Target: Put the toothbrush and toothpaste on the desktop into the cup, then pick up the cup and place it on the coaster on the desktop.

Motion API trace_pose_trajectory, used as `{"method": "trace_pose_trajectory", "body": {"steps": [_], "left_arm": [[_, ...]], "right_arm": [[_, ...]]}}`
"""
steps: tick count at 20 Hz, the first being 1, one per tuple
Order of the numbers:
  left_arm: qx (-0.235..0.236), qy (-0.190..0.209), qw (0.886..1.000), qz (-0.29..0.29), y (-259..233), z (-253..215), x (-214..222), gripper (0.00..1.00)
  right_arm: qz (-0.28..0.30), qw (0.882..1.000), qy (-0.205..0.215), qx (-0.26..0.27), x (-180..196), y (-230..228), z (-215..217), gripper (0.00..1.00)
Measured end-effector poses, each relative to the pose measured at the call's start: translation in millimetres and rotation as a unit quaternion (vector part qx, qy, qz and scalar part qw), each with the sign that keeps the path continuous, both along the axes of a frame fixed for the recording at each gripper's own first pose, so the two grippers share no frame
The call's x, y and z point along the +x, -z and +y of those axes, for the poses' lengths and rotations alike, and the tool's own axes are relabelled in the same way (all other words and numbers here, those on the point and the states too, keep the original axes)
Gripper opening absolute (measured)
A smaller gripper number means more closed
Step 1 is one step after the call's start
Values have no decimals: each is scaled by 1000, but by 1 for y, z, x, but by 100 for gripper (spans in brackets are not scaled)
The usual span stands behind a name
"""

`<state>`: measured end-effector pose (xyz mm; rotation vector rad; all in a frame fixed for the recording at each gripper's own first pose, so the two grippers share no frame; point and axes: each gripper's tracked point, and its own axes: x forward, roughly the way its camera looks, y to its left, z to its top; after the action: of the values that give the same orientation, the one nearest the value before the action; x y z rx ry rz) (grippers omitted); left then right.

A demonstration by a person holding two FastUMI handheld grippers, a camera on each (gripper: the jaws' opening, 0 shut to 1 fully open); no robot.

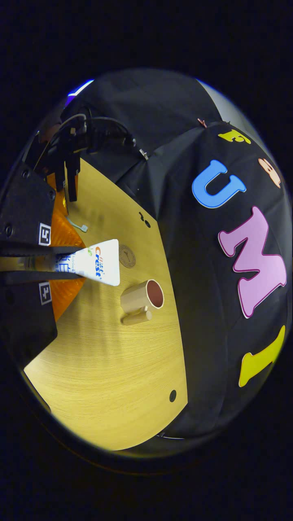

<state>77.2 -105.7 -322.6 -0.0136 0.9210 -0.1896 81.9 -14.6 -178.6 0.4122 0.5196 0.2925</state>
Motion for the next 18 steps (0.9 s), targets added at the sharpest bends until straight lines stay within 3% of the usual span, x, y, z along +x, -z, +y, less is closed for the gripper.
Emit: {"method": "trace_pose_trajectory", "body": {"steps": [7,13,14,15,16,17,18], "left_arm": [[51,8,998,41,23,-2,6,89],[45,14,997,58,25,-9,12,75],[46,18,997,63,26,-9,11,66],[47,18,996,67,27,-10,11,65],[49,15,996,70,27,-10,11,49],[54,11,996,73,27,-10,10,40],[57,11,995,76,26,-10,9,20]], "right_arm": [[-7,1000,5,13,-4,-7,-35,17],[-5,999,17,36,-1,-11,-55,17],[-5,999,19,39,0,-12,-59,17],[-4,999,21,42,0,-10,-65,17],[-4,999,24,44,2,-10,-68,17],[-3,999,26,46,2,-8,-70,17],[-3,999,27,46,3,-8,-73,17]]}}
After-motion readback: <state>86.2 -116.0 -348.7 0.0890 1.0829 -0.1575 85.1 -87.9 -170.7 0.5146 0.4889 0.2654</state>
